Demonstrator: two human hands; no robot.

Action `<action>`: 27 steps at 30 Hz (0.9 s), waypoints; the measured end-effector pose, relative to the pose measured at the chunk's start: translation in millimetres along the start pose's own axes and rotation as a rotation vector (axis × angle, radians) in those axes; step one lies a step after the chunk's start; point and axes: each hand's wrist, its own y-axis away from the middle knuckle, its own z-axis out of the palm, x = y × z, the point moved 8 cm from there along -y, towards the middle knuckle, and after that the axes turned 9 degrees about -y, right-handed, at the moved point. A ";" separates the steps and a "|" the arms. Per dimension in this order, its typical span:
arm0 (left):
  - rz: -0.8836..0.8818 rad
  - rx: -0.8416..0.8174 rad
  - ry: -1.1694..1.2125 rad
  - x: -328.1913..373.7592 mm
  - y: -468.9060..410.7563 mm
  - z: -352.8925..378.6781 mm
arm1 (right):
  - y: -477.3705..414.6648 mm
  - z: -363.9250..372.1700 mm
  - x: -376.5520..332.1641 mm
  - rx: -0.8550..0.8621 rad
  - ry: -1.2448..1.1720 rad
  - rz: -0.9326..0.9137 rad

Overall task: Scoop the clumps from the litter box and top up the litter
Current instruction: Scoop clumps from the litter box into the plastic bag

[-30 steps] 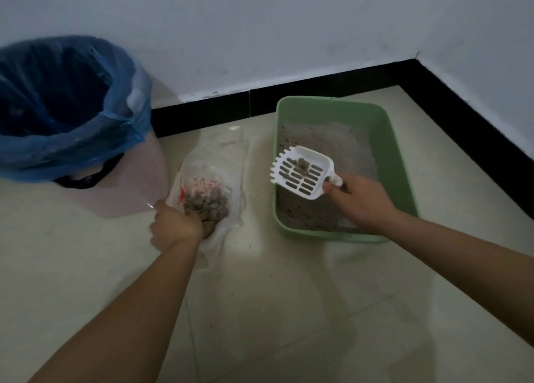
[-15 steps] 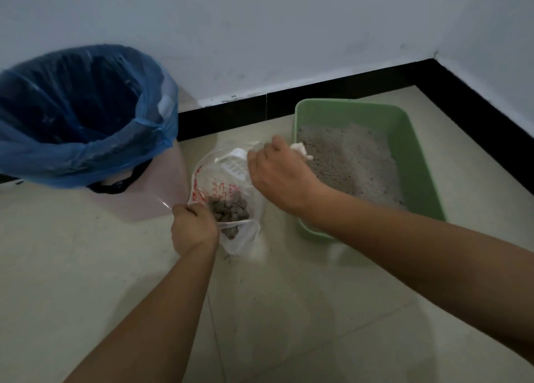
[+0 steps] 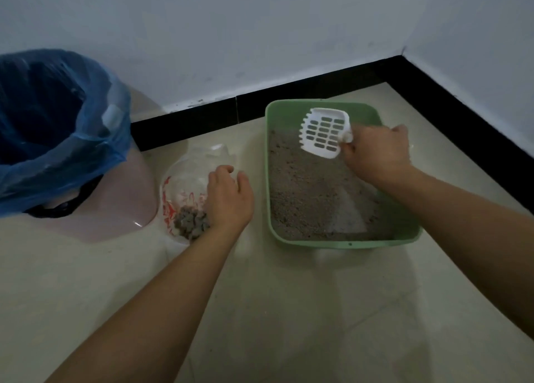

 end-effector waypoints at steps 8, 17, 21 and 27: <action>0.082 -0.265 -0.086 48.7 -27.6 75.2 | -36.8 14.2 30.2 0.077 0.368 -0.154; -0.006 -0.154 0.031 32.9 -24.0 83.7 | -116.6 68.5 -37.7 0.006 0.731 -0.466; 0.008 -0.148 0.105 32.5 -24.3 86.4 | -141.5 95.5 -55.2 -0.052 0.687 -0.608; 0.033 -0.154 0.106 32.4 -26.4 87.8 | -157.2 97.6 -54.1 -0.081 0.390 -0.688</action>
